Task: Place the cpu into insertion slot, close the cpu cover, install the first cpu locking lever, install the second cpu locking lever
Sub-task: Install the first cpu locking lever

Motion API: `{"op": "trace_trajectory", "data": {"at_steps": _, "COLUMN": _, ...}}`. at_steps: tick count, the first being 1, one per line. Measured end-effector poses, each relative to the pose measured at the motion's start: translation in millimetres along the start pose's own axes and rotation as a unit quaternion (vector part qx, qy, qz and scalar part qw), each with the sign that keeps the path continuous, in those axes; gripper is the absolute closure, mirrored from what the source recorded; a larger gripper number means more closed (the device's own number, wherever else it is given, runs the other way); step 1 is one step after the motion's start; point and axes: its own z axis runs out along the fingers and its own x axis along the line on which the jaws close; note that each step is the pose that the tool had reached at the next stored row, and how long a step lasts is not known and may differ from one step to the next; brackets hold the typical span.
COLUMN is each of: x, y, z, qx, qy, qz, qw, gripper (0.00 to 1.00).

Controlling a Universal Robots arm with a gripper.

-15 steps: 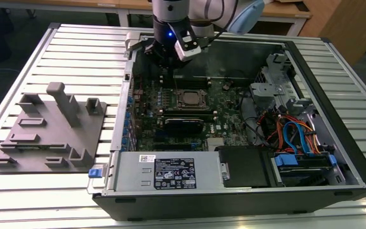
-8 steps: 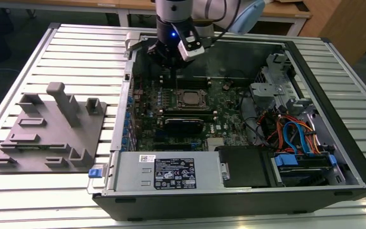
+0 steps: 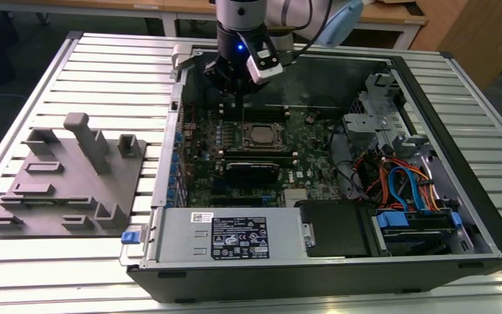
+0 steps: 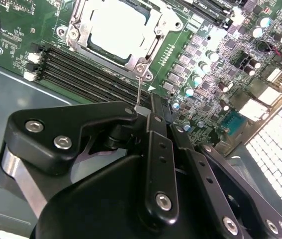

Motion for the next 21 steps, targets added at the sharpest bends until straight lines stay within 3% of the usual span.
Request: {"op": "trace_trajectory", "data": {"at_steps": 21, "x": -4.8, "y": 0.2, "z": 0.2, "qx": 0.0, "qy": 0.0, "qz": 0.0, "qw": 1.0, "gripper": 0.9}}
